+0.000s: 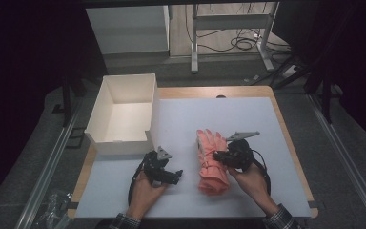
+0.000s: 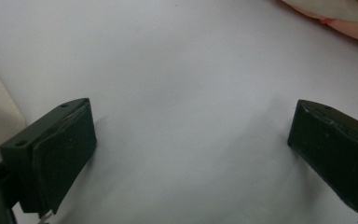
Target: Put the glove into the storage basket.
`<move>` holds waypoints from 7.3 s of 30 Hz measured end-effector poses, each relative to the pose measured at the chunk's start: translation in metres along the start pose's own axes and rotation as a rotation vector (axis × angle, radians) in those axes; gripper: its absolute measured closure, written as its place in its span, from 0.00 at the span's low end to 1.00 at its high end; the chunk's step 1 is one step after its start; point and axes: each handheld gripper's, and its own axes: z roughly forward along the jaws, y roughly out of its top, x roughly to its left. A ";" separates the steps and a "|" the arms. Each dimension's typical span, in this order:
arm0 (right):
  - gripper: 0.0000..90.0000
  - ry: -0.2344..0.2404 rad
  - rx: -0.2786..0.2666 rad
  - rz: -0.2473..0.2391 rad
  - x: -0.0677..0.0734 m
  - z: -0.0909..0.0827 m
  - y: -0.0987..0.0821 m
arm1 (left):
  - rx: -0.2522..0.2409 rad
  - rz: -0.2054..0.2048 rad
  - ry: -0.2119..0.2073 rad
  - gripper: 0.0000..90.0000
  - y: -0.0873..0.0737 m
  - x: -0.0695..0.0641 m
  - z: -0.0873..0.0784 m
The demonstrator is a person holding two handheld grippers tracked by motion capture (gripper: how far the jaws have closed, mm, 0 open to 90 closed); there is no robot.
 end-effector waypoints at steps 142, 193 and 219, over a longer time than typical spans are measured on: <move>0.32 -0.202 -0.048 -0.064 -0.097 -0.017 -0.078 | 0.126 0.166 -0.165 0.00 0.096 -0.042 -0.003; 0.32 -0.212 -0.046 -0.075 -0.096 -0.016 -0.079 | 0.180 0.150 -0.165 0.44 0.086 -0.032 0.010; 0.31 -0.215 -0.047 -0.075 -0.095 -0.016 -0.079 | 0.158 0.040 -0.076 0.44 0.148 0.007 -0.007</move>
